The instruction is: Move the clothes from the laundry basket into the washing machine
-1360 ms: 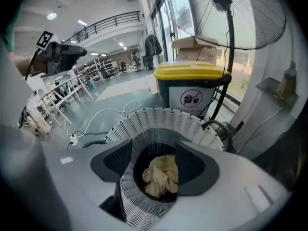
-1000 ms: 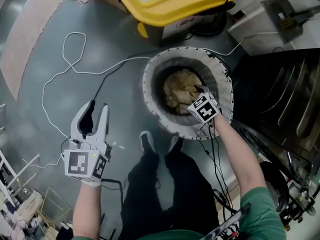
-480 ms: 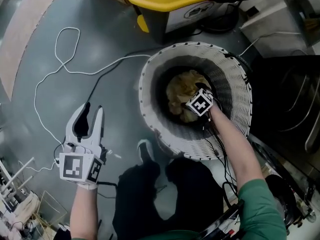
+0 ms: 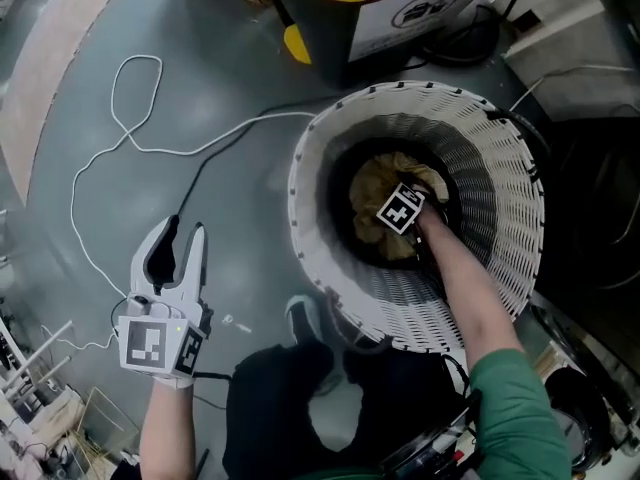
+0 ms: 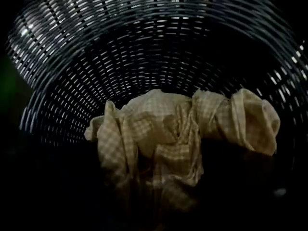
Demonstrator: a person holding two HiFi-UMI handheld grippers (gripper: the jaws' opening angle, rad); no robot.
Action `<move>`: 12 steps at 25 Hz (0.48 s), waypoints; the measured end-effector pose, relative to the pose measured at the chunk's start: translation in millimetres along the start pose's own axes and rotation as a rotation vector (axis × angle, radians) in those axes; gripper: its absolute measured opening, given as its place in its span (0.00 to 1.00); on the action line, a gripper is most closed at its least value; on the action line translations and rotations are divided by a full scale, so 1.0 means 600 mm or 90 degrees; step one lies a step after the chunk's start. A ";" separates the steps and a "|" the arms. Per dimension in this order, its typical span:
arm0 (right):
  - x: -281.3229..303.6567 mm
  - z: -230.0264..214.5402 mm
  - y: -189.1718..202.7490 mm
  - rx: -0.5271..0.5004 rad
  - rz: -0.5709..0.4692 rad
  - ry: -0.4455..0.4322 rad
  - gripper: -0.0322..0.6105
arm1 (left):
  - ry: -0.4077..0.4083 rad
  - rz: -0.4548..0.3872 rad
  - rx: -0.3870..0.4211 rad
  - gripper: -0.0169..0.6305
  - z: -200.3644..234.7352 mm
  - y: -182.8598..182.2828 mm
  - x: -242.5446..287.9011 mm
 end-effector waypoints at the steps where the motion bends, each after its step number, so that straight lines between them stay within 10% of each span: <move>1: 0.008 0.001 0.000 0.000 0.006 -0.005 0.96 | -0.002 0.000 0.000 0.26 0.006 0.003 -0.001; 6: 0.013 -0.003 -0.003 -0.007 0.012 -0.010 0.91 | -0.004 -0.003 -0.010 0.26 0.018 0.020 -0.004; 9: -0.002 -0.017 0.000 -0.023 0.007 0.031 0.37 | 0.008 -0.007 -0.015 0.24 0.007 0.016 -0.003; 12: -0.009 -0.010 0.008 -0.047 0.015 0.056 0.25 | 0.016 -0.013 -0.016 0.23 -0.003 0.004 -0.010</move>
Point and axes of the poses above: the fingertips, and each gripper's own axes: x forward along the fingers, z to its left, y out of its underside, the point moved 1 cm from there along -x, backward along the fingers, and after that the axes turned 14 degrees about y, right-handed, at the moved point
